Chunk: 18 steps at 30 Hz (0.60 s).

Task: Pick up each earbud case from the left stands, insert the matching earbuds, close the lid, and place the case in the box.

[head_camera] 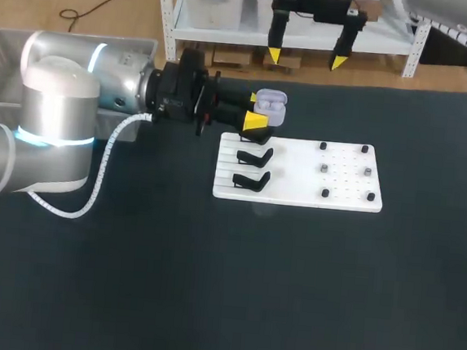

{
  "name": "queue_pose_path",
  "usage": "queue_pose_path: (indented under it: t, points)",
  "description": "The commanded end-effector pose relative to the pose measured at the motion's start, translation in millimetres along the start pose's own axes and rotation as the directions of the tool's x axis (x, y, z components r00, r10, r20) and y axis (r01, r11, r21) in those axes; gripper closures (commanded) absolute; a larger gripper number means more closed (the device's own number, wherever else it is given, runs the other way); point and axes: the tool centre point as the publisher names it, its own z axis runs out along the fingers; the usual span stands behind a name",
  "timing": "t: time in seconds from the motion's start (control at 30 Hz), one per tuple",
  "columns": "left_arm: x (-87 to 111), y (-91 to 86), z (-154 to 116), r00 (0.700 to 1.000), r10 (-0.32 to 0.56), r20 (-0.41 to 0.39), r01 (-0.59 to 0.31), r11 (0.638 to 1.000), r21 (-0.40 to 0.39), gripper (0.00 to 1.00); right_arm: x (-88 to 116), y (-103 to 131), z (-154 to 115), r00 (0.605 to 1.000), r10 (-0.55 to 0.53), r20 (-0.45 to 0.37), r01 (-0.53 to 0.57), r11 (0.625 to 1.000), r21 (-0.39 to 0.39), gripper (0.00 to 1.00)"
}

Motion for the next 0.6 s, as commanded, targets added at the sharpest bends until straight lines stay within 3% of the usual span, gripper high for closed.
queue_pose_path:
  t: [0.03,0.3,0.6]
  points:
    - [0.2,-0.4,0,1.000,0.000,-0.001,0.000,1.000,-0.001,1.00,-2,-2,12,0.989,0.148,0.011,-0.148,0.989,0.032,0.00]
    - [0.2,-0.4,0,1.000,0.000,-0.001,0.000,1.000,-0.001,1.00,10,-4,35,0.991,0.120,-0.053,-0.117,0.992,0.054,0.00]
    - [0.2,-0.4,0,1.000,0.000,-0.001,0.000,1.000,-0.001,1.00,33,-7,27,0.995,0.070,-0.070,-0.066,0.996,0.058,0.00]
